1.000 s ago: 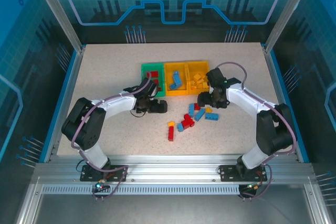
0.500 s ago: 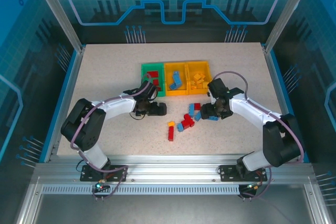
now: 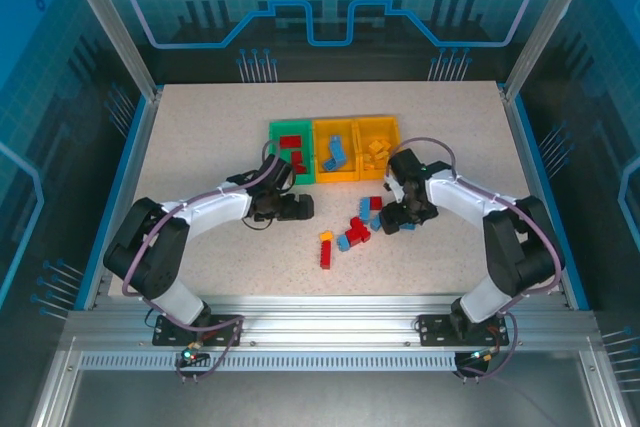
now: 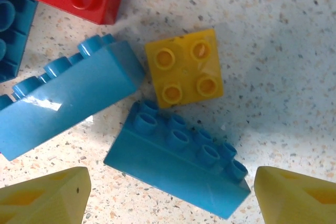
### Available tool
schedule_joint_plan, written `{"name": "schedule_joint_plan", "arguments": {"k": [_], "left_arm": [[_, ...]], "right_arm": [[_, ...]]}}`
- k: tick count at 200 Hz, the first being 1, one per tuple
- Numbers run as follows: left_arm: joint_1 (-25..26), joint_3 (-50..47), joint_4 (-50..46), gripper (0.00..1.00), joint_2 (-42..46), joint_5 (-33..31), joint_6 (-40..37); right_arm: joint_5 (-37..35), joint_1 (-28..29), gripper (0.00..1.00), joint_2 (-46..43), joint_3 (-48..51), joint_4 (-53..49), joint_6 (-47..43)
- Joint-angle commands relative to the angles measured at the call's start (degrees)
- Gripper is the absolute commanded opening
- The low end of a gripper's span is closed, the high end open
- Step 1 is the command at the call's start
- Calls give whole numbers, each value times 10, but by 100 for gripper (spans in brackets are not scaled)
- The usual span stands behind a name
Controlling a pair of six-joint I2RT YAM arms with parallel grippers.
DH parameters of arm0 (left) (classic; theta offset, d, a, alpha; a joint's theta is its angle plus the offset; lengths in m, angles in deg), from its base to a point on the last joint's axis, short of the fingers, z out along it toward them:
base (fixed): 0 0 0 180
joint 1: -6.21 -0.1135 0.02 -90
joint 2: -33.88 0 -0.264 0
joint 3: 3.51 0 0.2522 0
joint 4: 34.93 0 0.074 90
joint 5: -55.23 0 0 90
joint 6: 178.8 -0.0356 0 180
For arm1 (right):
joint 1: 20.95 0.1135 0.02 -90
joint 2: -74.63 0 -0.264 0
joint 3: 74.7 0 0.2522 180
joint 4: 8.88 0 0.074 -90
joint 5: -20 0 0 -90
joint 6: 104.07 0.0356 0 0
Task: Sort the legos into containers by color
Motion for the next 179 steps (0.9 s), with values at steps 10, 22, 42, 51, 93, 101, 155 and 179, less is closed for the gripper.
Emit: {"name": "schedule_joint_plan", "arguments": {"k": [10, 22, 42, 51, 93, 101, 155, 179], "left_arm": [[-6, -12, -4, 99, 15, 2, 10], [-7, -12, -5, 99, 15, 2, 10], [-8, -15, -4, 99, 16, 2, 11], [-9, -15, -5, 99, 16, 3, 10], [-12, -20, -2, 99, 18, 3, 11], [-13, -22, -1, 99, 18, 4, 11], [-15, -28, -2, 99, 25, 3, 12], [-18, -31, -1, 99, 28, 2, 13]], "right_arm": [[-22, 26, 79, 41, -37, -44, -44], [-23, 33, 77, 52, -42, -50, -47], [-21, 41, 71, 63, -50, -58, -50], [-22, 44, 68, 65, -55, -65, -52], [-40, 62, 50, 75, -69, -92, -56], [-40, 67, 45, 72, -67, -89, -57], [-22, 87, 26, 47, -79, -113, -72], [-14, 87, 23, 30, -83, -116, -75]]}}
